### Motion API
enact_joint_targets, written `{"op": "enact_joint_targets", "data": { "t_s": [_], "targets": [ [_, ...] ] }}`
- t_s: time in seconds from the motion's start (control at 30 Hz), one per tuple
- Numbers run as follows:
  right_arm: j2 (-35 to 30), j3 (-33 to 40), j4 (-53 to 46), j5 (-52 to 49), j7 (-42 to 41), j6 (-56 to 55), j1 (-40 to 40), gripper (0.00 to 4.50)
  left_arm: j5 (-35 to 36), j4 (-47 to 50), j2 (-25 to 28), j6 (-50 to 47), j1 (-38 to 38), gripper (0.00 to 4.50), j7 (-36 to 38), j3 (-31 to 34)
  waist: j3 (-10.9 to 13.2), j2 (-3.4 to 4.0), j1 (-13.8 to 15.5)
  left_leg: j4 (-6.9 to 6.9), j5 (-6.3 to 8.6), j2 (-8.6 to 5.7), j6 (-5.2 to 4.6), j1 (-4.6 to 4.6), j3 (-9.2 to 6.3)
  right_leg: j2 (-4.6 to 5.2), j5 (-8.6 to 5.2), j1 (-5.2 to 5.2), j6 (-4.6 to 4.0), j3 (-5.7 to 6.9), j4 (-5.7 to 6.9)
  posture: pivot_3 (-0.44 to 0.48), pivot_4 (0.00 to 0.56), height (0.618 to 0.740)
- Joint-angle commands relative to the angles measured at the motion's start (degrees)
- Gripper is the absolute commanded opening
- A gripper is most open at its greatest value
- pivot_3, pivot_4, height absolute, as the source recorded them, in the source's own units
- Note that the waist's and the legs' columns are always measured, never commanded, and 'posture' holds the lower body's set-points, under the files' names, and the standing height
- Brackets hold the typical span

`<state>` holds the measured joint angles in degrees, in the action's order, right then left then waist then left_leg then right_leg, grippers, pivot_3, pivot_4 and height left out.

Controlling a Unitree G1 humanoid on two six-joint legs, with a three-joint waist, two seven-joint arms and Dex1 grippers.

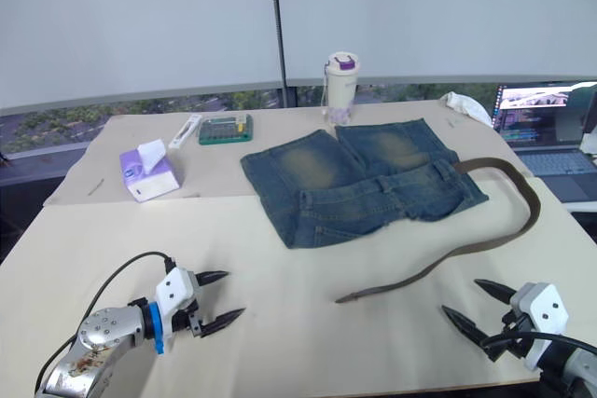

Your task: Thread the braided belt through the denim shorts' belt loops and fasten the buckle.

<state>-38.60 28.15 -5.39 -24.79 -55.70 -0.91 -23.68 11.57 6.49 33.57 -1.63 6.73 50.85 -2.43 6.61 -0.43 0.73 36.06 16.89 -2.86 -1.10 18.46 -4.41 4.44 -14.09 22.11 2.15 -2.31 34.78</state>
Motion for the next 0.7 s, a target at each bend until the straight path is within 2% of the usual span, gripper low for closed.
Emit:
{"op": "enact_joint_targets", "data": {
  "t_s": [0.03,0.27,0.43,0.53,0.7],
  "targets": [
    [-0.84,1.73,0.52,0.34,-0.41,-2.37,0.38,4.47,1.49,1.92,0.55,-0.45,-0.28,4.5,0.55,0.84,0.0,0.0,0.0,0.0,0.0,0.0,0.0,0.0,0.0,0.0,0.0,0.0,0.0,0.0,0.0,0.0,0.15,0.74],
    [-1.19,2.48,2.12,-0.95,-1.19,-2.27,1.42,4.47,2.22,1.38,0.43,0.85,-1.03,4.5,0.86,1.2,0.0,0.01,-0.01,0.0,0.0,0.0,0.0,0.0,0.01,0.0,0.0,0.0,-0.01,0.0,0.0,0.0,0.15,0.74],
    [-2.69,2.99,-2.75,-7.45,-2.14,4.26,3.57,4.47,4.39,2.42,0.88,0.43,-2.42,4.5,2.31,2.04,0.0,0.01,-0.04,0.01,0.0,0.0,0.0,0.01,0.01,0.0,0.01,0.0,-0.01,-0.01,0.01,0.0,0.15,0.74],
    [-2.82,2.09,-2.78,-8.56,0.94,7.24,8.71,4.47,4.66,2.71,0.56,-0.01,-3.84,4.5,2.46,1.74,0.0,0.0,-0.23,0.0,0.0,0.03,0.0,0.02,0.02,0.0,0.01,-0.02,-0.02,-0.02,0.02,0.0,0.15,0.74],
    [-5.04,-7.04,4.65,3.38,9.98,10.26,23.82,4.47,6.51,5.1,0.5,-2.57,-8.69,4.5,3.91,0.39,0.0,0.01,-0.19,0.03,0.0,0.0,0.0,-0.04,0.04,-0.07,0.03,0.03,-0.04,0.0,0.08,0.0,0.15,0.74]
  ]
}}
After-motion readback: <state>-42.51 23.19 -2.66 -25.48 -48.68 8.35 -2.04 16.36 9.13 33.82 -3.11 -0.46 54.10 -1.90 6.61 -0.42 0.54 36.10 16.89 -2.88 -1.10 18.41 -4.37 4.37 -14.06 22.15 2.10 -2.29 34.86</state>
